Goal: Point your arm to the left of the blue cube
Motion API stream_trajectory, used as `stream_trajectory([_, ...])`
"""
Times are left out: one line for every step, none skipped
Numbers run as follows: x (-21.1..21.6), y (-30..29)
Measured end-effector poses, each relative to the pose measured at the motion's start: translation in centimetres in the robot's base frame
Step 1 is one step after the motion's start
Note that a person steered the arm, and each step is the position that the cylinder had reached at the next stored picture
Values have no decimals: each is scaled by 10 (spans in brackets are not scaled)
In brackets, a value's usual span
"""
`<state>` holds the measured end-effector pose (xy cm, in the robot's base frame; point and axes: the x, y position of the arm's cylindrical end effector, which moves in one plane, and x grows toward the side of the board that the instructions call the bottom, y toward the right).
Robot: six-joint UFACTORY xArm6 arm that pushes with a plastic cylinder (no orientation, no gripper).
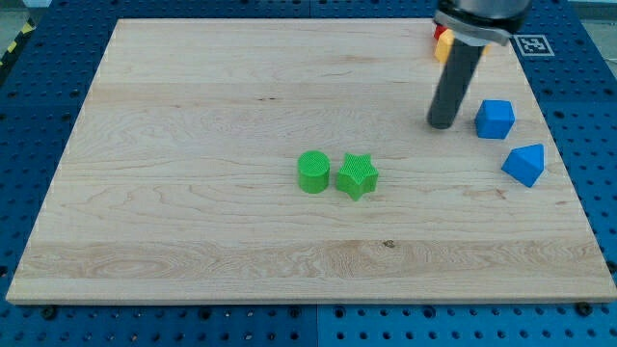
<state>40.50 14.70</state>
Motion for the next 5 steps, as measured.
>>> stream_trajectory([0, -10])
stream_trajectory([0, -10])
stream_trajectory([0, -11])
stream_trajectory([0, -11])
stream_trajectory([0, -11])
